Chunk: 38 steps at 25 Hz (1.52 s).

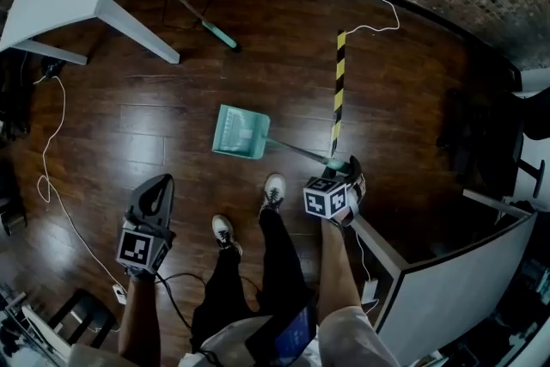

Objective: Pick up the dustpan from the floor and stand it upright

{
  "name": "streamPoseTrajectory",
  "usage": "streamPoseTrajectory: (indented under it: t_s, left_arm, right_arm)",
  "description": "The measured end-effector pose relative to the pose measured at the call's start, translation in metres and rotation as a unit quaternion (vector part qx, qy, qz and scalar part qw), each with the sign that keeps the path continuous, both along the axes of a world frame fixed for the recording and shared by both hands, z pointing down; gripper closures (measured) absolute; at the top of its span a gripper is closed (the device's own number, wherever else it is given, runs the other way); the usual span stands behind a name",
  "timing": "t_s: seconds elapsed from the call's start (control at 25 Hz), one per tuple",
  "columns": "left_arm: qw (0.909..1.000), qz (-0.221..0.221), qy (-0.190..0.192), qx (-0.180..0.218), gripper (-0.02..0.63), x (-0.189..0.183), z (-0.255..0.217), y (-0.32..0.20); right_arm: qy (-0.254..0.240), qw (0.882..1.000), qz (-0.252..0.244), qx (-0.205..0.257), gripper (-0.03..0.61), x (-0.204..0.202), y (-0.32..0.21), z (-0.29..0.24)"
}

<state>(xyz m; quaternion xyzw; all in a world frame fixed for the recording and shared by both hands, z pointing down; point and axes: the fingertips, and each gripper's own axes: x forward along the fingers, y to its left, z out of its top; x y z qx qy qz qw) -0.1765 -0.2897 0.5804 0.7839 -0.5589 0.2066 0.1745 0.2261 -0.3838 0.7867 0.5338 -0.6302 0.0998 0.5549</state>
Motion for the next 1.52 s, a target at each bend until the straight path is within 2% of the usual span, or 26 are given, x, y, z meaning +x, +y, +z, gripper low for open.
streamPoseTrajectory:
  t_s: [0.28, 0.44, 0.56, 0.8, 0.96, 1.2, 1.32, 1.48, 1.52]
  left_arm:
    - [0.9998, 0.003, -0.011, 0.019, 0.609, -0.010, -0.034, 0.020]
    - [0.9996, -0.002, -0.011, 0.027, 0.609, -0.016, -0.047, 0.030]
    - [0.9996, -0.007, -0.010, 0.024, 0.609, -0.020, -0.049, 0.037]
    - [0.9996, -0.003, -0.004, 0.027, 0.609, -0.020, -0.055, 0.033]
    - [0.9994, 0.014, 0.004, 0.032, 0.609, -0.011, -0.060, 0.022]
    - [0.9974, 0.043, 0.000, 0.057, 0.609, -0.001, -0.064, 0.020]
    - [0.9958, 0.035, 0.010, 0.084, 0.609, 0.001, -0.081, 0.019]
    - [0.9924, 0.016, 0.027, 0.119, 0.609, -0.005, -0.115, 0.031]
    - [0.9916, 0.012, 0.036, 0.123, 0.609, -0.006, -0.125, 0.038]
  right_arm:
    - [-0.008, 0.992, -0.120, -0.025, 0.347, -0.073, 0.014, -0.032]
    - [0.004, 0.985, -0.166, -0.042, 0.347, -0.087, 0.029, -0.038]
    - [0.010, 0.980, -0.196, -0.038, 0.347, -0.096, 0.034, -0.044]
    - [-0.010, 0.968, -0.250, -0.035, 0.347, -0.117, 0.036, -0.067]
    - [-0.054, 0.971, -0.230, -0.038, 0.347, -0.118, 0.043, -0.089]
    - [-0.129, 0.978, -0.165, 0.013, 0.347, -0.108, 0.050, -0.142]
    - [-0.163, 0.974, -0.147, 0.063, 0.371, -0.109, 0.056, -0.188]
    - [-0.204, 0.960, -0.137, 0.137, 0.483, -0.128, 0.077, -0.258]
    - [-0.205, 0.958, -0.137, 0.148, 0.483, -0.134, 0.084, -0.272]
